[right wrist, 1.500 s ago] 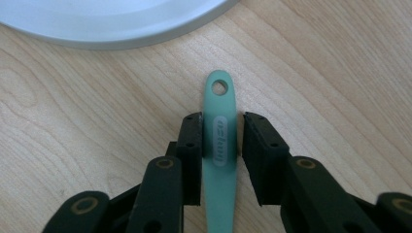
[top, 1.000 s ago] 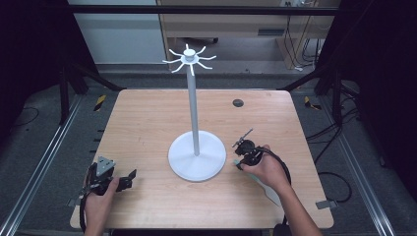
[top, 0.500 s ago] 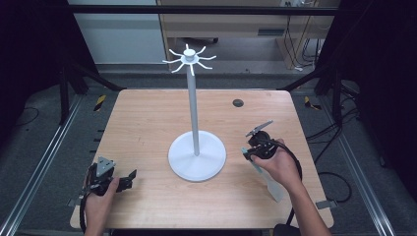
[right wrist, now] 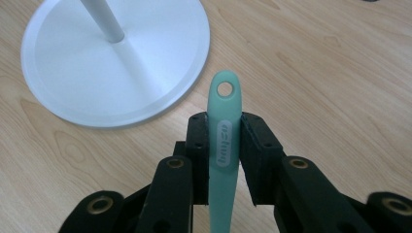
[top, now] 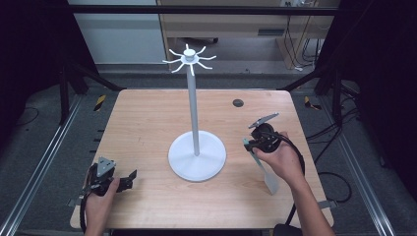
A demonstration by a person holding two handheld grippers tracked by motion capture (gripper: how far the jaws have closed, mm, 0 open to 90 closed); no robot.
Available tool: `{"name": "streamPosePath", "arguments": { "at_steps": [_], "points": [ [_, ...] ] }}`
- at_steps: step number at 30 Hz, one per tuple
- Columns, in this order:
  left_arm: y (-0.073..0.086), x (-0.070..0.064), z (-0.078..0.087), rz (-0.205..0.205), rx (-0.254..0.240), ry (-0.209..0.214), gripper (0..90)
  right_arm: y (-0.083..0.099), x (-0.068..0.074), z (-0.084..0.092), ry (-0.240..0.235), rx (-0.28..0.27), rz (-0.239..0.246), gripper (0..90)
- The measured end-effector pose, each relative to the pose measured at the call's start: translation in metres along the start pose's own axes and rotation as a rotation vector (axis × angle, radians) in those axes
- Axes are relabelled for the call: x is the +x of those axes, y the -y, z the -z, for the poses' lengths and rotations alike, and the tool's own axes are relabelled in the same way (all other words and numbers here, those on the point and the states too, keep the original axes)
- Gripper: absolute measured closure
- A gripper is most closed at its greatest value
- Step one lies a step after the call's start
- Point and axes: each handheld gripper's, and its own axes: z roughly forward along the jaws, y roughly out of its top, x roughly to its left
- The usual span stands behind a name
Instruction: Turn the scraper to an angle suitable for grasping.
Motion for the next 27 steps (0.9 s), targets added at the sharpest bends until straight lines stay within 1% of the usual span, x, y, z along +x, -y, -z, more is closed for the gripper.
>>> {"name": "streamPosePath", "arguments": {
  "at_steps": [4,5,6,8,9,11,14,18,21,23,25,26,27],
  "points": [
    [0.000,0.001,0.000,-0.001,0.001,0.000,3.5,-0.002,-0.001,0.003,0.002,-0.020,0.001,74.6],
    [0.000,0.001,0.001,-0.003,0.001,0.000,3.5,-0.003,-0.001,0.005,0.003,-0.033,-0.008,74.6],
    [0.000,0.001,0.001,-0.003,0.001,0.000,3.5,-0.003,-0.001,0.005,0.003,-0.033,-0.008,74.6],
    [0.000,0.002,0.001,-0.001,-0.001,-0.001,3.5,-0.004,-0.002,0.008,0.005,-0.039,0.002,74.6],
    [0.000,0.001,0.001,0.002,-0.001,-0.001,3.5,-0.006,-0.002,0.012,0.004,-0.056,0.000,74.6],
    [0.000,0.001,0.001,-0.001,0.002,0.000,3.5,-0.008,-0.003,0.015,0.007,-0.072,0.005,74.6],
    [0.000,0.001,0.001,-0.001,-0.002,-0.001,3.5,-0.010,-0.004,0.017,0.008,-0.084,0.004,74.6],
    [0.000,0.001,0.001,-0.002,-0.002,0.000,3.5,-0.014,-0.004,0.023,0.012,-0.113,0.002,74.6],
    [0.000,0.001,0.001,0.000,-0.003,-0.001,3.5,-0.017,-0.005,0.028,0.013,-0.143,-0.001,74.6],
    [0.000,0.001,0.001,0.001,-0.008,-0.001,3.5,-0.019,-0.005,0.033,0.013,-0.178,-0.002,74.6],
    [0.000,0.001,0.001,0.000,-0.008,-0.002,3.5,-0.020,-0.005,0.034,0.013,-0.188,-0.006,74.6],
    [0.000,0.001,0.001,0.000,-0.007,-0.002,3.5,-0.022,-0.005,0.037,0.013,-0.212,-0.006,74.6],
    [0.000,0.001,0.001,0.002,-0.008,0.000,3.5,-0.022,-0.005,0.039,0.010,-0.222,-0.007,74.6]
  ]
}}
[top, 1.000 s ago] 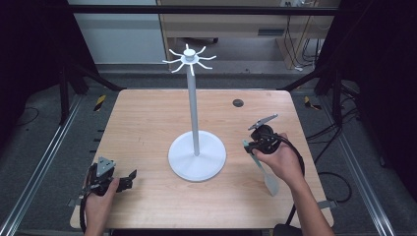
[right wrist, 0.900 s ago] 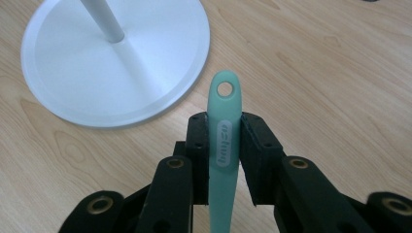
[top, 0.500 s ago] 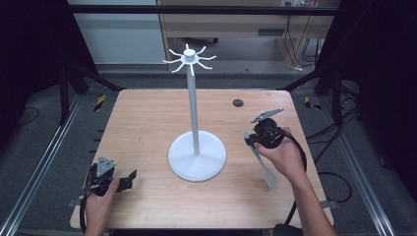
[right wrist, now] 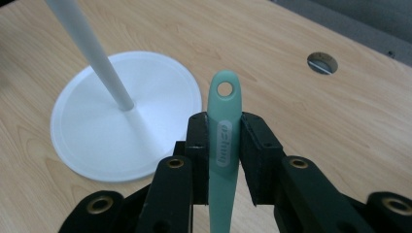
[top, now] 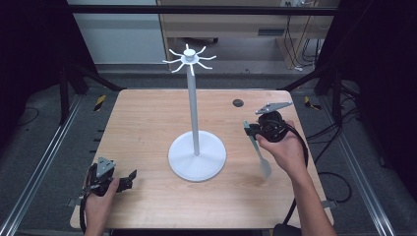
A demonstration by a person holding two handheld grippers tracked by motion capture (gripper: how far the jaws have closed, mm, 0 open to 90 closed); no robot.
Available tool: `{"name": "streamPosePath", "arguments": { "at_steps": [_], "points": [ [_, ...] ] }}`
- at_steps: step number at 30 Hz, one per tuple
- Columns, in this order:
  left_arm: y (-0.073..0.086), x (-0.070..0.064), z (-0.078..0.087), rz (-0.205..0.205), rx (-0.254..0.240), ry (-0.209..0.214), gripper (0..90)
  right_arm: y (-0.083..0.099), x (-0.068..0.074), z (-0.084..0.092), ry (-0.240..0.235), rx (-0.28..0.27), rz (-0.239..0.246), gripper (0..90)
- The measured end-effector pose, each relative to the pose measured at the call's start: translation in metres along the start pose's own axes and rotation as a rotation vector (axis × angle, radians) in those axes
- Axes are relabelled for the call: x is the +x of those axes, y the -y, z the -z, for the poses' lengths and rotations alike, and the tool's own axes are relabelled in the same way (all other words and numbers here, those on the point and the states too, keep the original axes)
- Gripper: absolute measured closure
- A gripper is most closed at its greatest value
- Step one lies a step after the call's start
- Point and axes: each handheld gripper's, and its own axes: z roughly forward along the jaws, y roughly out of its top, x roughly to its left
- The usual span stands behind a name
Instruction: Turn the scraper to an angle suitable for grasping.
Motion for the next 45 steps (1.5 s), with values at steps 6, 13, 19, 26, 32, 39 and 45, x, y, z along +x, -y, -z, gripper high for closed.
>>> {"name": "streamPosePath", "arguments": {
  "at_steps": [6,13,19,26,32,39,45],
  "points": [
    [0.000,0.000,0.000,-0.008,0.006,0.000,3.5,-0.005,0.002,0.007,-0.006,-0.064,-0.005,74.6],
    [0.000,0.000,0.001,-0.008,0.004,-0.002,3.5,-0.012,0.003,0.013,-0.004,-0.106,-0.004,74.6],
    [0.000,0.001,0.001,-0.005,0.002,0.000,3.5,-0.021,0.003,0.019,0.005,-0.145,-0.004,74.6],
    [0.000,0.001,0.001,-0.002,0.002,-0.001,3.6,-0.029,0.005,0.026,0.011,-0.207,-0.011,74.6],
    [0.000,0.002,0.001,-0.003,0.001,-0.004,3.5,-0.034,0.007,0.032,0.012,-0.232,-0.009,74.5],
    [0.000,0.000,0.000,-0.004,0.006,0.002,3.6,-0.040,0.008,0.036,0.010,-0.276,-0.022,74.6],
    [0.000,0.002,0.001,-0.003,0.001,-0.003,3.5,-0.047,0.011,0.042,0.010,-0.301,-0.008,74.5]
  ]
}}
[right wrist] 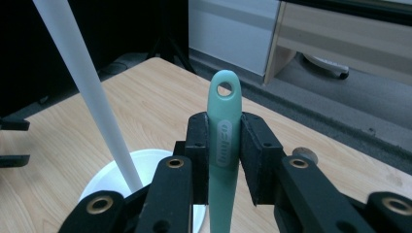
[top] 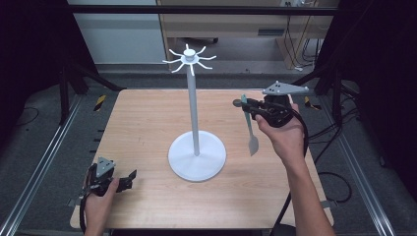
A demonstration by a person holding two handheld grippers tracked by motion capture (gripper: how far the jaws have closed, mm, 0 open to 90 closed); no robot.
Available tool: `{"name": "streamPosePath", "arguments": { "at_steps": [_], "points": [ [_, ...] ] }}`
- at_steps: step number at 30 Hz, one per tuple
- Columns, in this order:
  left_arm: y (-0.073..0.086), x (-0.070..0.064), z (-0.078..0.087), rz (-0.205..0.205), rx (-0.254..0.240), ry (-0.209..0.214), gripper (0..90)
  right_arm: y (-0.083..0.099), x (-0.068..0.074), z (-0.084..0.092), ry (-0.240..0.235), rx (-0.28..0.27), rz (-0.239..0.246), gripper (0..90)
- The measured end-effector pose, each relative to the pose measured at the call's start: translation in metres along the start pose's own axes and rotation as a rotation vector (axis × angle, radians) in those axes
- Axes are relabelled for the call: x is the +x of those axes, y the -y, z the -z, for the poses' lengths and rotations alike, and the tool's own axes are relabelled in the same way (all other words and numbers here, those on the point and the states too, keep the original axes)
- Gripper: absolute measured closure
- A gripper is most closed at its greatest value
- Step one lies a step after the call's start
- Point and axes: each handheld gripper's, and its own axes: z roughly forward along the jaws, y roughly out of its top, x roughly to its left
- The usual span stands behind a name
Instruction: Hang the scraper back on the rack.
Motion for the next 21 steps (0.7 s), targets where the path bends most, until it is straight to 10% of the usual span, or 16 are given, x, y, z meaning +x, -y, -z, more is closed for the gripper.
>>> {"name": "streamPosePath", "arguments": {
  "at_steps": [21],
  "points": [
    [0.000,0.000,0.001,0.006,-0.005,-0.002,3.5,-0.023,0.018,0.005,-0.024,-0.094,0.007,74.5]
  ]
}}
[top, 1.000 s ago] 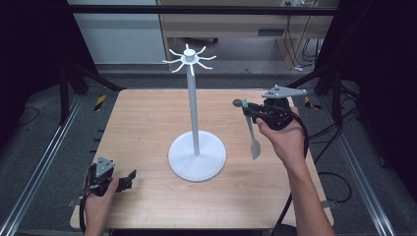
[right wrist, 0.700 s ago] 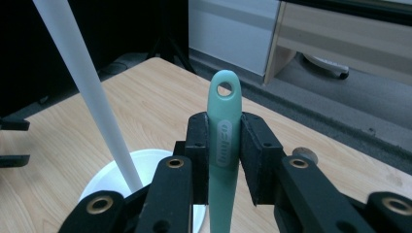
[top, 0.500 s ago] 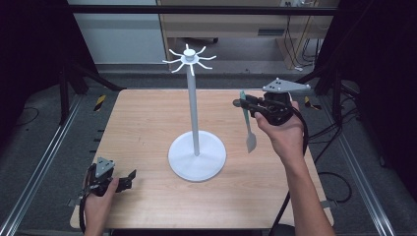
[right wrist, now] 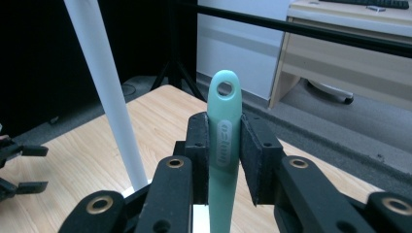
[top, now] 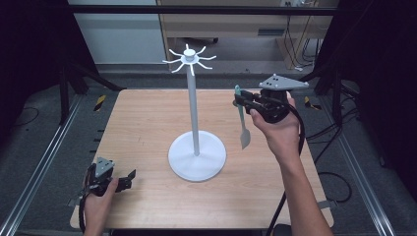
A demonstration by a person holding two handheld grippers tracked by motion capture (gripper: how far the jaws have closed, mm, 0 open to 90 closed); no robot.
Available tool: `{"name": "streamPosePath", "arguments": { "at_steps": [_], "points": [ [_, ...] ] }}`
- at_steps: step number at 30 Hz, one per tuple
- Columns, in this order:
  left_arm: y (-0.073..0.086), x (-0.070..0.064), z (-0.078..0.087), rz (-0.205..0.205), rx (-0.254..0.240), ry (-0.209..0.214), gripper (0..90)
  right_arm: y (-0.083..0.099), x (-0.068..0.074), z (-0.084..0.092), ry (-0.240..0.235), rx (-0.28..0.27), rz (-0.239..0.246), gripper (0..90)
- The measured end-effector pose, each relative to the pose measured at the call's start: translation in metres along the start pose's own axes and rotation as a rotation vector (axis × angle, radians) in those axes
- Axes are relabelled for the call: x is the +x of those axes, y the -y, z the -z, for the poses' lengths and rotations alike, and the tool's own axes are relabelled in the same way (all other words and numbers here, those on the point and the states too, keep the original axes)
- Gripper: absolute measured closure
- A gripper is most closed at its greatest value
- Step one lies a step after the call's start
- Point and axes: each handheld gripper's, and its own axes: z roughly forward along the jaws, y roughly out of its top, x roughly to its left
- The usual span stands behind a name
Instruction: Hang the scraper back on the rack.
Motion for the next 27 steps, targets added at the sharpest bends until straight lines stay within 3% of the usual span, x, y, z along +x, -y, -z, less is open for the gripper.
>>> {"name": "streamPosePath", "arguments": {
  "at_steps": [27],
  "points": [
    [0.000,0.001,0.001,-0.001,0.002,0.000,3.6,-0.038,0.027,0.006,-0.044,-0.091,0.038,74.5]
  ]
}}
